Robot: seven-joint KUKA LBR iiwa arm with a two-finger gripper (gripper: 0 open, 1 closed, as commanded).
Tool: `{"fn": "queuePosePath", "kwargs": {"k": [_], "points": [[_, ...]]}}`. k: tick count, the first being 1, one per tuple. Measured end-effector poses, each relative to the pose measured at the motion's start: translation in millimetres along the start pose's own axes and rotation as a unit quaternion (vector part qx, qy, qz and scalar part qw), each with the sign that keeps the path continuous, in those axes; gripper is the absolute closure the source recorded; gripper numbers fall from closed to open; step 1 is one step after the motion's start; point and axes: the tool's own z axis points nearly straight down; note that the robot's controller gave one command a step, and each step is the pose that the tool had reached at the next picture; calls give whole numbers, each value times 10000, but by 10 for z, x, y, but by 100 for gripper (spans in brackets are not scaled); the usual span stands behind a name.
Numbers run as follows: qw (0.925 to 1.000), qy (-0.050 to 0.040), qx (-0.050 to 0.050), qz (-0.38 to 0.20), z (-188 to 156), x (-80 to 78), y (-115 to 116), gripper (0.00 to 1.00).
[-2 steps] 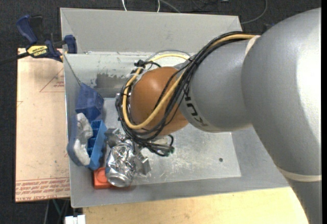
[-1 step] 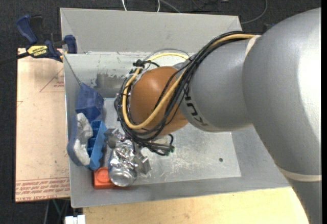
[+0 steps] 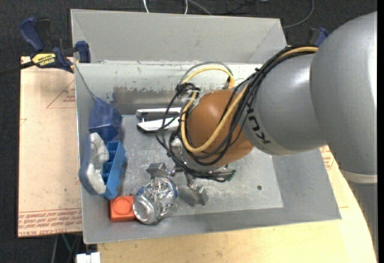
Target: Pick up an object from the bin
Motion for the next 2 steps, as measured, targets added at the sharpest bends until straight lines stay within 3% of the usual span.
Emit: {"fn": "queuePosePath", "kwargs": {"k": [1,2], "points": [[9999,-11,8,127,-3,-235,108,0],[9985,-42,19,-554,-22,-149,0,100]]}}
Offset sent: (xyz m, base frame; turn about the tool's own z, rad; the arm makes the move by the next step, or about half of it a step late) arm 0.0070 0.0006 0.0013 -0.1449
